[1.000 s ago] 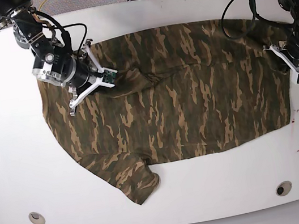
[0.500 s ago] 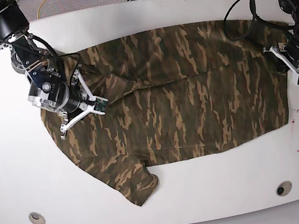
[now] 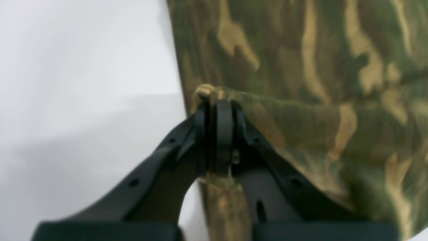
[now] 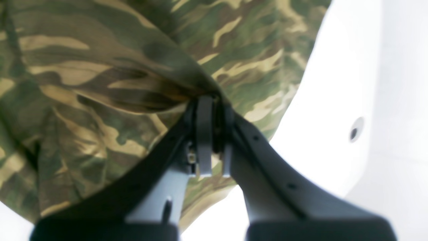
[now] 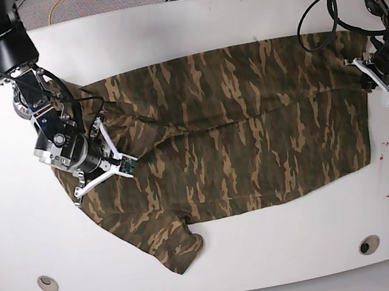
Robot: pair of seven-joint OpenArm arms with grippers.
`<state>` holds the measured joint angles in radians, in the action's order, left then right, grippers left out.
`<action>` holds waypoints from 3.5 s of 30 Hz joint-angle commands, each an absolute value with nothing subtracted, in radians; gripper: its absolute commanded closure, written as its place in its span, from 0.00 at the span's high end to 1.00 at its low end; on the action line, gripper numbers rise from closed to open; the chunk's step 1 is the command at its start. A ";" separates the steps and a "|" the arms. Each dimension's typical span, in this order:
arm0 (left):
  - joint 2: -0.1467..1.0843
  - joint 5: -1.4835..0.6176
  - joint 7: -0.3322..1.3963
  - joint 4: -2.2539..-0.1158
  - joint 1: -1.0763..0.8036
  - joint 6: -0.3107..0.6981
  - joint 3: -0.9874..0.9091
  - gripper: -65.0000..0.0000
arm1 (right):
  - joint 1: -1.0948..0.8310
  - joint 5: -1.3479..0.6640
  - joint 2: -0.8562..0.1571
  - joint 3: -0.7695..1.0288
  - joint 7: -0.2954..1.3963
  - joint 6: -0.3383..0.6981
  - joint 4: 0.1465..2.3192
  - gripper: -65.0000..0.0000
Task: Fold the T-shirt properly
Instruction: 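Pull the held fabric with the right gripper down along the shirt side, then lift the shirt edge with both grippers, stretching it between them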
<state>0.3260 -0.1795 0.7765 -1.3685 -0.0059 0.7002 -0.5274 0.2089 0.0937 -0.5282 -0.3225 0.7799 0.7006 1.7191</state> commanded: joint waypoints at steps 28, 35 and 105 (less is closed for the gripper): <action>0.357 -0.188 0.757 -1.366 0.028 0.698 -0.533 0.20 | 0.326 0.096 -0.443 -0.196 0.696 0.698 1.581 0.36; 0.357 -0.188 0.757 -1.369 0.028 0.698 -0.533 0.31 | 0.320 0.096 -0.417 -0.105 0.696 0.698 1.623 0.81; 0.265 -0.186 0.816 -1.515 -0.194 0.698 -0.555 0.33 | -0.236 0.084 -0.068 0.526 0.947 0.698 1.885 0.08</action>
